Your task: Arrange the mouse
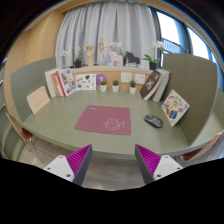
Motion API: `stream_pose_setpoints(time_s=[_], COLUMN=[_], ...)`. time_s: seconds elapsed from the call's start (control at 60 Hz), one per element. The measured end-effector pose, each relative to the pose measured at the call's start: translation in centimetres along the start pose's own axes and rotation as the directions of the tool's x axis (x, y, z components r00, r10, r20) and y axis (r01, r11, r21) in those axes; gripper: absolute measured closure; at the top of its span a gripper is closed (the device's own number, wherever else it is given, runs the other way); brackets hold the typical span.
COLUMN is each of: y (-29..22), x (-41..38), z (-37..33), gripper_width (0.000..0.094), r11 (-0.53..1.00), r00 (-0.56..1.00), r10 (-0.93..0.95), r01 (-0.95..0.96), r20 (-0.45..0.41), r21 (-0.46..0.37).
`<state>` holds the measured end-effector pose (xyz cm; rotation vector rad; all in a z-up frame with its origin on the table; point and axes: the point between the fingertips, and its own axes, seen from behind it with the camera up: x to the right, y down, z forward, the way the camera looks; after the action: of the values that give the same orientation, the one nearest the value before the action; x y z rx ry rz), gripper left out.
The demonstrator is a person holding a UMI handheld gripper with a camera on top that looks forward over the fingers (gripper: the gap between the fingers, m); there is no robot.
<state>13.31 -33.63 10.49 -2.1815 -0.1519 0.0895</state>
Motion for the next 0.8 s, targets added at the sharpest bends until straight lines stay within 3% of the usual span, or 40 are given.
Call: stream_pose_setpoints(time_s=[0.083,0.25,0.433,0.8], y=[4.6,6.6,5.4,0.2], x=[5.0,12.2,18.4,23.2], z=[1.5,4.1,8.5,18.9], gripper_width=[0.0073,0.0075,0.0088,0.0090], r11=[0.999,0.994,0.990,0.986], r00=[0.999,0.989,0.983,0.990], r10=[0.017,0.059,0.071,0.066], r01=[-0.018,-0.071,-0.090,-0.084], r20=[-0.046,-0.137,-0.168,-0.122], r21=[-0.031,-0.082,-0.108,-0.146])
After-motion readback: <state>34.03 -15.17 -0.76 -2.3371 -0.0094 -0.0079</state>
